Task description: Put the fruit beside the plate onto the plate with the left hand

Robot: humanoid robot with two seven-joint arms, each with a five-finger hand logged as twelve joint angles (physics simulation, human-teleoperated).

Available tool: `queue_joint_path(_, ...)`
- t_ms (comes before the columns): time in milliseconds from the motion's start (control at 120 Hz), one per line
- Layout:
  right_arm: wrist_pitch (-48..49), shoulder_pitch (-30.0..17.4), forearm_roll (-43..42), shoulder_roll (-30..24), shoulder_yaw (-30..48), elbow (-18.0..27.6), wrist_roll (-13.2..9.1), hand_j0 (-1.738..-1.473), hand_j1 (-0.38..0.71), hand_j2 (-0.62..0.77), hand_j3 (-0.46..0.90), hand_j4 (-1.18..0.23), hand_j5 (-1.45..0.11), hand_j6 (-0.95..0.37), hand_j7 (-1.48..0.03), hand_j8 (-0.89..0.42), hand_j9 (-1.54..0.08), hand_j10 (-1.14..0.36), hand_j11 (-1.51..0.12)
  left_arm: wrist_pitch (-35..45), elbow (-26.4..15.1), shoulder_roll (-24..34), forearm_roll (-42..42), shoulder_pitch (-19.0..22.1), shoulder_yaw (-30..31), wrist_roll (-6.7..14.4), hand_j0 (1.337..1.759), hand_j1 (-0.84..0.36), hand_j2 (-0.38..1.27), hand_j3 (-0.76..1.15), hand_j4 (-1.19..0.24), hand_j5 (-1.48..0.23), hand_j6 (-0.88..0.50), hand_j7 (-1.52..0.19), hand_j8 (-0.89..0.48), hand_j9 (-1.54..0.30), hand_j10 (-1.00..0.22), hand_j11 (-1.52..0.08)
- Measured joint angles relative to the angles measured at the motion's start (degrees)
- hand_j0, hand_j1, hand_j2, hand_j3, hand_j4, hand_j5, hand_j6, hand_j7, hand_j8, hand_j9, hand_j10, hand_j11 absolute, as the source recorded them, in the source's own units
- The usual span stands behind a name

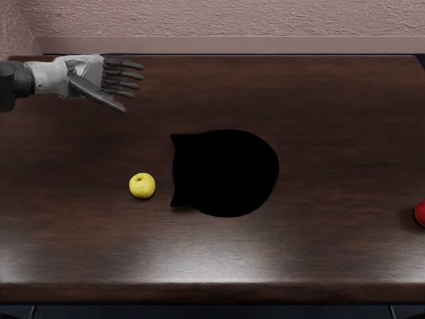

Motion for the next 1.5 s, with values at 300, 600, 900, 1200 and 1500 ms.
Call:
queue_joint_path(300, -0.02, -0.09, 0.00, 0.00, -0.10, -0.03, 1.29, -1.658, -0.31, -0.01, 0.00, -0.03, -0.04, -0.03, -0.04, -0.03, -0.04, -0.03, -0.04, -0.03, -1.62, -0.92, 9.51, -3.70, 0.83, 6.94, 1.658, 0.05, 0.05, 0.00, -0.25, -0.32, -0.25, -0.32, -0.25, -0.32, -0.25, -0.32)
queue_joint_path(600, -0.01, -0.11, 0.00, 0.00, -0.13, -0.03, 1.38, -1.658, -0.31, -0.01, 0.00, -0.03, -0.04, -0.03, -0.04, -0.03, -0.04, -0.03, -0.04, -0.03, -18.32, 4.05, 20.90, -7.76, 1.54, 18.47, 1.658, 0.05, 0.05, 0.00, -0.25, -0.32, -0.25, -0.32, -0.25, -0.32, -0.25, -0.32)
queue_joint_path(900, -0.01, -0.11, 0.00, 0.00, -0.14, -0.03, 1.38, -1.658, -0.31, -0.01, 0.00, -0.03, -0.04, -0.03, -0.04, -0.03, -0.04, -0.03, -0.04, 18.21, -37.14, 4.13, 19.78, -28.08, 21.74, 21.50, 1.658, 0.05, 0.05, 0.00, -0.25, -0.32, -0.25, -0.32, -0.25, -0.32, -0.25, -0.32)
queue_joint_path(1200, -0.01, -0.11, 0.00, 0.00, -0.14, -0.03, 1.38, -1.658, -0.31, -0.01, 0.00, -0.03, -0.04, -0.03, -0.04, -0.03, -0.04, -0.03, -0.04, 36.90, -45.20, -3.86, 4.23, -37.28, 38.19, 24.43, 1.658, 0.05, 0.05, 0.00, -0.25, -0.32, -0.25, -0.32, -0.25, -0.32, -0.25, -0.32)
queue_joint_path(1500, -0.01, -0.11, 0.00, 0.00, -0.13, -0.04, 1.38, -1.658, -0.31, -0.01, 0.00, -0.03, -0.04, -0.03, -0.04, -0.03, -0.04, -0.03, -0.04, 54.33, -47.57, -16.75, 4.65, -42.38, 45.01, 28.49, 1.658, 0.05, 0.05, 0.00, -0.25, -0.32, -0.25, -0.32, -0.25, -0.32, -0.25, -0.32)
